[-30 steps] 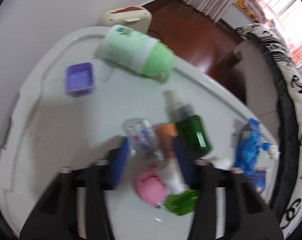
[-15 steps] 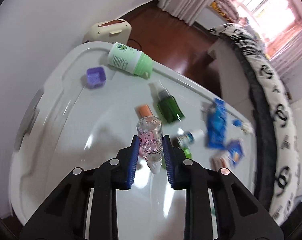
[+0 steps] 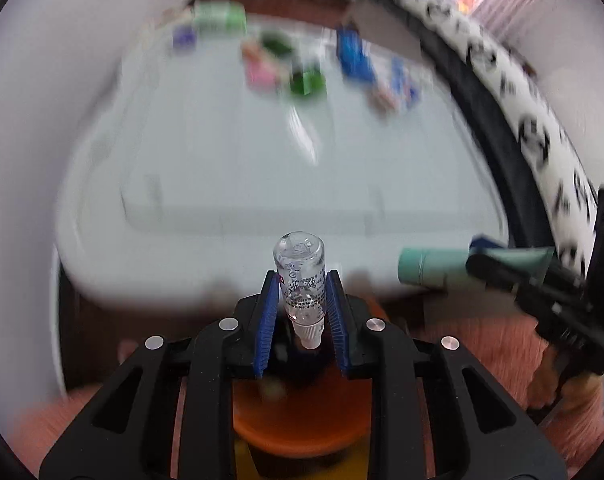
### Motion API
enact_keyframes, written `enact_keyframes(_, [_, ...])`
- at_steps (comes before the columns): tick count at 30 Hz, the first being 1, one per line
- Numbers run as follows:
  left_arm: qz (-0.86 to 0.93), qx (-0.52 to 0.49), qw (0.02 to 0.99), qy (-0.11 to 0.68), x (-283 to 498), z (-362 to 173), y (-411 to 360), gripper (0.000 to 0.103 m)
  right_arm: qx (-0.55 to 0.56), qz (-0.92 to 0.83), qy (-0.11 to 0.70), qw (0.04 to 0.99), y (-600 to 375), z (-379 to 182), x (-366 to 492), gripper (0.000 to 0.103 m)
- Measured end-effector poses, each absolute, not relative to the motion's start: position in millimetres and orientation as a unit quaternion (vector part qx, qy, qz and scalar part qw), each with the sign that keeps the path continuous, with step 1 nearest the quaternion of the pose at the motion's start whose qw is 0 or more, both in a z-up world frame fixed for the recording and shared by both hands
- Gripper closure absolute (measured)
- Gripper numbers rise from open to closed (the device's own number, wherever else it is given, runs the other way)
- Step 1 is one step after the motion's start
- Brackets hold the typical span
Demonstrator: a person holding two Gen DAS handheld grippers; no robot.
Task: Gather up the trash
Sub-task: 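Drop the teal tube and clear vial into the orange bucket, then grasp the green bottle cap with right tool while left grasps orange lipstick tube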
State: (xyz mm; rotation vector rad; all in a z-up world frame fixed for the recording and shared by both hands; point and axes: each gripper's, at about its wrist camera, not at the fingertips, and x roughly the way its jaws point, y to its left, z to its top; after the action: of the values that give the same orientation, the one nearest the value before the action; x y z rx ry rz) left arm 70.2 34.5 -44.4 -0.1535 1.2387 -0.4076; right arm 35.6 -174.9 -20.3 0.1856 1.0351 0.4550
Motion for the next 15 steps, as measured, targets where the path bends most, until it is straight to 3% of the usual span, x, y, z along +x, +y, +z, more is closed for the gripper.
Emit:
enact_keyframes(3, [-0.195,-0.06,0.755,0.623,37,-88,26,0.079,0.066,0.211,0.533,0.817,-162,-43,11,0.08])
enact_keyframes(5, [-0.212,-0.05,0.733,0.645,28,-110,18,0.078,0.053,0.194,0.562,0.802,-154,-63,2,0.074])
enact_keyframes(6, [-0.21,-0.041,0.728,0.651,24,-119,15,0.071,0.051,0.192,0.58,0.79,-150,-74,0,0.044])
enact_keyframes(7, [-0.2,-0.03,0.728,0.655,21,-127,13,0.05,0.047,0.186,0.589,0.785,-147,-81,-3,0.027])
enact_keyframes(9, [-0.188,-0.017,0.732,0.655,19,-133,13,0.033,0.023,0.164,0.587,0.793,-142,-87,-10,0.029])
enact_keyframes(15, [-0.172,-0.027,0.774,0.609,29,-96,31,0.026,0.032,0.146,0.573,0.806,-146,-71,-10,0.029])
